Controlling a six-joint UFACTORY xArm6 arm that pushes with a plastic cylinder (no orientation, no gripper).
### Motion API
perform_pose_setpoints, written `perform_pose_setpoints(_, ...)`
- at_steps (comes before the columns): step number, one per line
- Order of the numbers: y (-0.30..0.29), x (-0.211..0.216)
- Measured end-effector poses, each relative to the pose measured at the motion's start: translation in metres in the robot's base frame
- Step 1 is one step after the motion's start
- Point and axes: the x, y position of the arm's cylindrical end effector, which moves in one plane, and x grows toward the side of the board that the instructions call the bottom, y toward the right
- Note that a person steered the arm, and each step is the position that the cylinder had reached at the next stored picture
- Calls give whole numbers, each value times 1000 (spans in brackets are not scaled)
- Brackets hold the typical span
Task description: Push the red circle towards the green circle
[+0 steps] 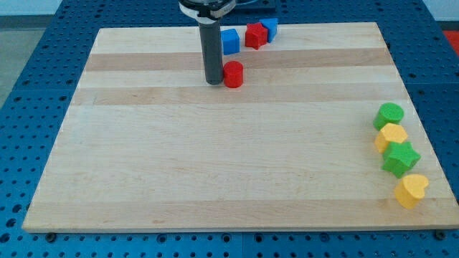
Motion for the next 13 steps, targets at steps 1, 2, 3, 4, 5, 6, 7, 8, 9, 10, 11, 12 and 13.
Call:
perform_pose_setpoints(1,7,-2)
perform_pose_setpoints(2,7,-13)
perform_pose_setpoints(3,10,-14)
perform_pose_setpoints(4,21,-15)
perform_pose_setpoints(5,37,-15)
perform_pose_setpoints(6,49,-20)
perform_pose_setpoints(7,65,-24)
perform_pose_setpoints(8,83,-24)
perform_pose_setpoints(9,108,-24)
perform_pose_setpoints(10,127,-24)
perform_pose_setpoints(11,136,-20)
perform_pose_setpoints(12,139,-9)
perform_pose_setpoints(13,139,3)
